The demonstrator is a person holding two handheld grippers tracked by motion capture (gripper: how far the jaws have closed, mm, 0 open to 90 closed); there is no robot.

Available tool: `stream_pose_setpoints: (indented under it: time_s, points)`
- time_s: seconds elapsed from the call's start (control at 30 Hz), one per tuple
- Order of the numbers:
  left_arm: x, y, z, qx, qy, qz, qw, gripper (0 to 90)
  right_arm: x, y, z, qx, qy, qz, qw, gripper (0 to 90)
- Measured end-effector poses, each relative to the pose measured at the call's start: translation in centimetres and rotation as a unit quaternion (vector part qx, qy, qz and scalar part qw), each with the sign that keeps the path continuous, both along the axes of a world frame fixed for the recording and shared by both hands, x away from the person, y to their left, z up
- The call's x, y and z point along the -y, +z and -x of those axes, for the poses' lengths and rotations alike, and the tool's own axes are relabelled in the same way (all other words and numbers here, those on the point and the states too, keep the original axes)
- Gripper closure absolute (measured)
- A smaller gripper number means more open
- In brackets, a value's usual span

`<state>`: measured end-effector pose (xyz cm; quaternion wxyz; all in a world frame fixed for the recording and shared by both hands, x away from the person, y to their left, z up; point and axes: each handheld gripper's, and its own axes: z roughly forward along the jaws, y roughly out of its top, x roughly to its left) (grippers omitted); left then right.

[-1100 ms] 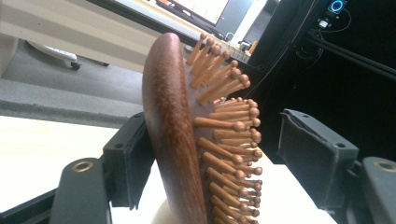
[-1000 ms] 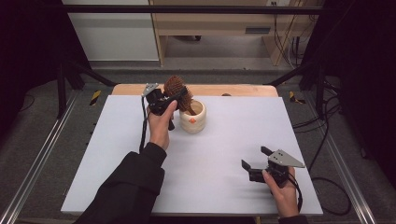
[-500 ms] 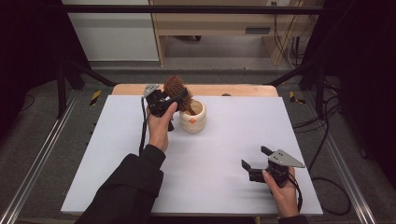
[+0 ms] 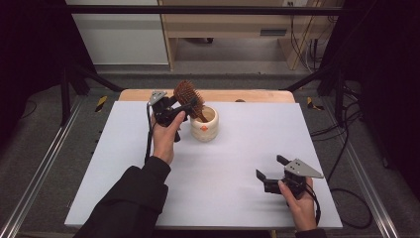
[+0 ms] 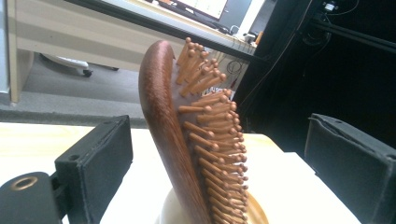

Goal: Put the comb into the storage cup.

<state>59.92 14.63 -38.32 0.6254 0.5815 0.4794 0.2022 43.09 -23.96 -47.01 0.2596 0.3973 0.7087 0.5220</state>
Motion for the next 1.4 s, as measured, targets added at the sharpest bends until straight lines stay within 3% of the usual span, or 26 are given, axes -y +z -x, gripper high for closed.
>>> stream_pose_setpoints:
  time_s: [0.23, 0.77, 0.97, 1.13, 1.23, 1.4]
  points:
    - [0.1, 0.1, 0.5, 0.002, -0.005, -0.006, 1.0, 6.7, 0.0, 0.0, 0.0, 0.002, 0.0, 0.0, 1.0, 4.5]
    - [-0.5, 0.7, 1.3, 0.027, -0.003, -0.016, 0.9995, 5.1, -0.1, 0.0, 0.1, 0.003, 0.004, -0.001, 1.0, 4.3]
    - [-0.8, 0.7, 1.8, 0.041, -0.001, -0.041, 0.9983, 4.0, -0.1, 0.0, 0.1, 0.004, 0.005, 0.0, 1.0, 4.3]
    - [-0.9, 0.8, 2.2, 0.046, -0.002, -0.04, 0.9981, 3.9, -0.3, 0.0, 0.1, 0.005, 0.008, 0.003, 1.0, 4.2]
    - [-1.1, 1.0, 2.4, 0.052, -0.001, -0.056, 0.997, 3.9, -0.3, 0.0, 0.1, 0.005, 0.009, 0.004, 0.9999, 4.2]
    - [-1.5, 0.8, 2.8, 0.051, 0.002, -0.054, 0.9972, 3.9, -0.2, 0.0, 0.1, 0.006, 0.008, 0.004, 0.9999, 4.2]
